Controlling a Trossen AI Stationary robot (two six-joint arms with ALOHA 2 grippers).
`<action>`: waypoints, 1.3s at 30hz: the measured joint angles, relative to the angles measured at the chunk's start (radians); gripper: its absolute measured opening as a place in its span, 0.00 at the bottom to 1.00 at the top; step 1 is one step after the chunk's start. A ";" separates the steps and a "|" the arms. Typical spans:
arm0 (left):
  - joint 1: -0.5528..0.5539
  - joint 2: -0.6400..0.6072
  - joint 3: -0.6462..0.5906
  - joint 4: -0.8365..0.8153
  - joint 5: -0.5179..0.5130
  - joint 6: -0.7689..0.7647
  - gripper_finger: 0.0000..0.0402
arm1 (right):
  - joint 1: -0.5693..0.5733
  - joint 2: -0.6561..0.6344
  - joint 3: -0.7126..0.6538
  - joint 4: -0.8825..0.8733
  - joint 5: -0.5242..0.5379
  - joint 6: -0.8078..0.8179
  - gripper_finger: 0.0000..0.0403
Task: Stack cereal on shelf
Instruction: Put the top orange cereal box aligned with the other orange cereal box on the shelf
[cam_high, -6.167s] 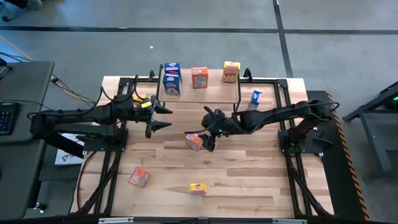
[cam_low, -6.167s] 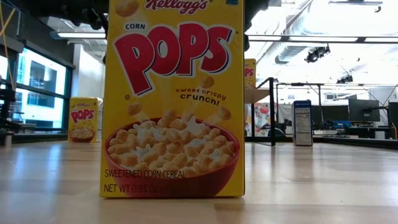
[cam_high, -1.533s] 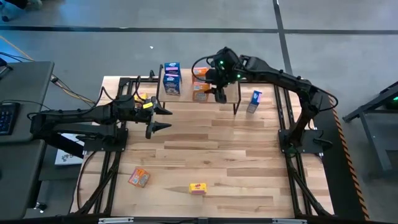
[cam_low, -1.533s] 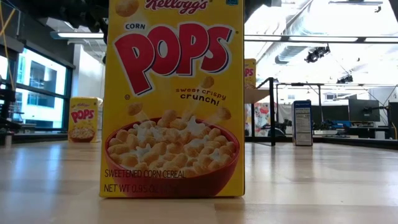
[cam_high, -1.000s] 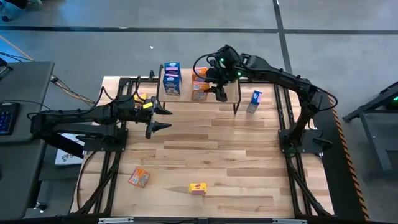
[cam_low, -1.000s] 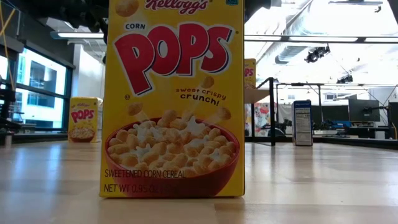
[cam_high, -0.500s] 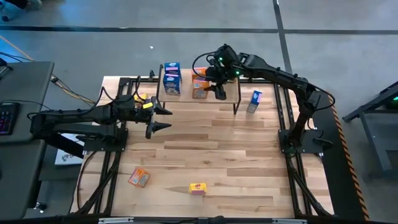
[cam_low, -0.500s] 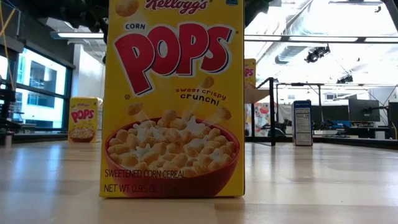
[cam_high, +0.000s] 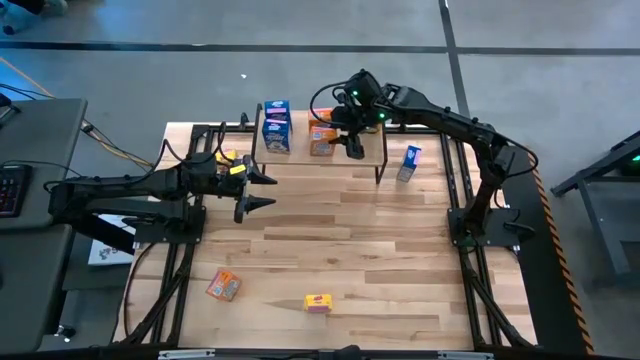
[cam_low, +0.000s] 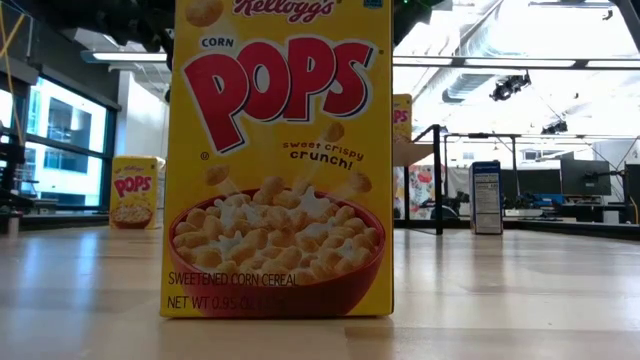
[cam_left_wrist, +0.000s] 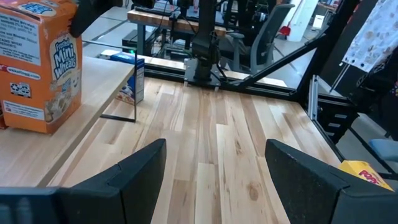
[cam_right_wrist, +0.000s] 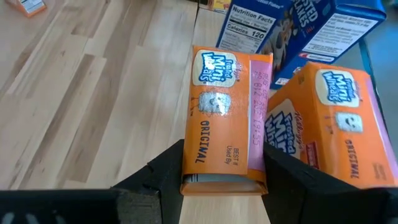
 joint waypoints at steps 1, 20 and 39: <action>0.000 0.000 0.000 0.000 0.000 0.000 0.66 | 0.000 0.000 0.000 -0.001 -0.002 0.000 0.41; 0.000 0.000 0.000 0.000 0.000 0.000 0.66 | 0.003 0.000 0.000 0.000 0.034 0.000 0.54; 0.000 0.000 0.000 0.000 0.000 0.000 0.66 | 0.003 -0.037 0.000 0.005 0.091 0.010 0.63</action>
